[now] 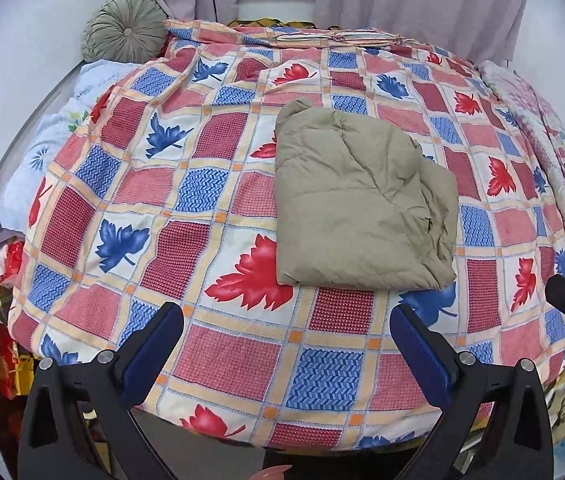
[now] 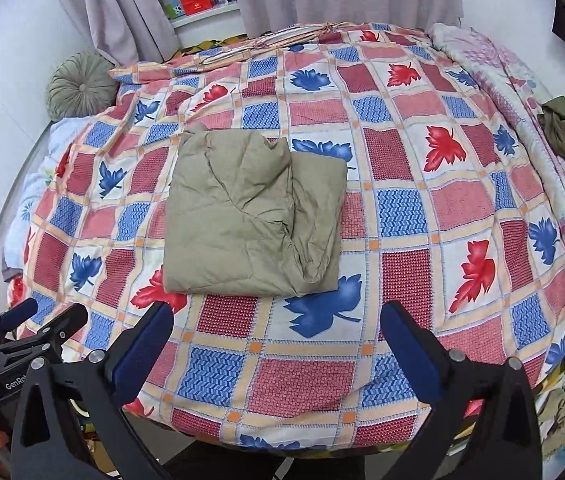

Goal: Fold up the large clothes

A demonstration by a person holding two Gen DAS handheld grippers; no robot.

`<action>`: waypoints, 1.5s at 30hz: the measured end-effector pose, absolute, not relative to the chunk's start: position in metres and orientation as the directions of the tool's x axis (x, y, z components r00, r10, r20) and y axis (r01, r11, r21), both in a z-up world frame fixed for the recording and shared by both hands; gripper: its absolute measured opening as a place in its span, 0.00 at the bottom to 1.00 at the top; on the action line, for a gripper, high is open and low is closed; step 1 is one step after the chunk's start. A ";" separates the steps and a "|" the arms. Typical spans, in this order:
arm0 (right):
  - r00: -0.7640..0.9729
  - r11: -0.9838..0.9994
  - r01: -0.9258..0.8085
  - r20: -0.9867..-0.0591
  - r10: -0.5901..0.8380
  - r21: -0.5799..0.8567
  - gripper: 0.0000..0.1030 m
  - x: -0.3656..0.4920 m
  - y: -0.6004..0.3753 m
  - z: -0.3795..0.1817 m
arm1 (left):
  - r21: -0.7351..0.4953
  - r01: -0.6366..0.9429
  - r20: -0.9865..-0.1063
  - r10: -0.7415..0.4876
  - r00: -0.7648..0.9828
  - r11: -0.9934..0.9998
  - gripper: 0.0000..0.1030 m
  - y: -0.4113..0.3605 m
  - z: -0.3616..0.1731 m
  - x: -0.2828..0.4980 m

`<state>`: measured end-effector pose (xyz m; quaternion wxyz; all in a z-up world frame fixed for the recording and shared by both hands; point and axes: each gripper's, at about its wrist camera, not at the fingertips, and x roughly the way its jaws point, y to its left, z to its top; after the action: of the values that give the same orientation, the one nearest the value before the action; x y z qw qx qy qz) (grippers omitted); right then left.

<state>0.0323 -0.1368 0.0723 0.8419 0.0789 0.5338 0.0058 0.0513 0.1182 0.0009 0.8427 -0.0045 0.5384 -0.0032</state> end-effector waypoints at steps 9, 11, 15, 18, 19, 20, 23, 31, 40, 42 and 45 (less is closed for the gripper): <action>0.411 0.989 0.100 -0.910 0.059 0.110 1.00 0.027 -0.134 0.076 | -0.001 -0.014 -0.900 0.005 0.436 1.000 1.00 0.124 0.016 0.042; 0.406 0.988 0.104 -0.912 0.059 0.111 1.00 0.026 -0.134 0.075 | -0.011 -0.013 -0.900 -0.004 0.435 1.000 1.00 0.124 0.018 0.041; 0.403 0.988 0.109 -0.914 0.054 0.106 1.00 0.024 -0.133 0.074 | -0.027 -0.012 -0.903 -0.019 0.430 1.000 1.00 0.124 0.020 0.039; 0.407 0.989 0.108 -0.912 0.050 0.102 1.00 0.023 -0.132 0.075 | -0.024 -0.012 -0.904 -0.017 0.427 1.000 1.00 0.123 0.021 0.039; 0.409 0.989 0.107 -0.911 0.049 0.101 1.00 0.023 -0.132 0.075 | -0.022 -0.013 -0.904 -0.014 0.428 1.000 1.00 0.123 0.021 0.039; 0.409 0.989 0.106 -0.911 0.049 0.101 1.00 0.022 -0.133 0.075 | -0.020 -0.013 -0.903 -0.013 0.429 1.000 1.00 0.123 0.021 0.038; 0.408 0.989 0.105 -0.912 0.051 0.102 1.00 0.022 -0.132 0.075 | -0.018 -0.012 -0.902 -0.011 0.431 1.000 1.00 0.124 0.022 0.038; 0.409 0.989 0.111 -0.911 0.047 0.101 1.00 0.019 -0.129 0.075 | -0.017 -0.012 -0.904 -0.010 0.428 1.000 1.00 0.124 0.022 0.037; 0.410 0.989 0.111 -0.911 0.046 0.100 1.00 0.019 -0.128 0.076 | -0.016 -0.013 -0.903 -0.009 0.429 1.000 1.00 0.123 0.023 0.036; 0.410 0.989 0.110 -0.911 0.046 0.100 1.00 0.019 -0.128 0.076 | -0.017 -0.012 -0.903 -0.010 0.429 1.000 1.00 0.123 0.023 0.035; 0.410 0.989 0.110 -0.911 0.047 0.100 1.00 0.019 -0.129 0.076 | -0.017 -0.010 -0.904 -0.011 0.428 1.000 1.00 0.124 0.023 0.035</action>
<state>0.0193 -0.1286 0.0758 0.8365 0.0722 0.5428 -0.0187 0.0352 0.1240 0.0231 0.8451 -0.0098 0.5346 -0.0005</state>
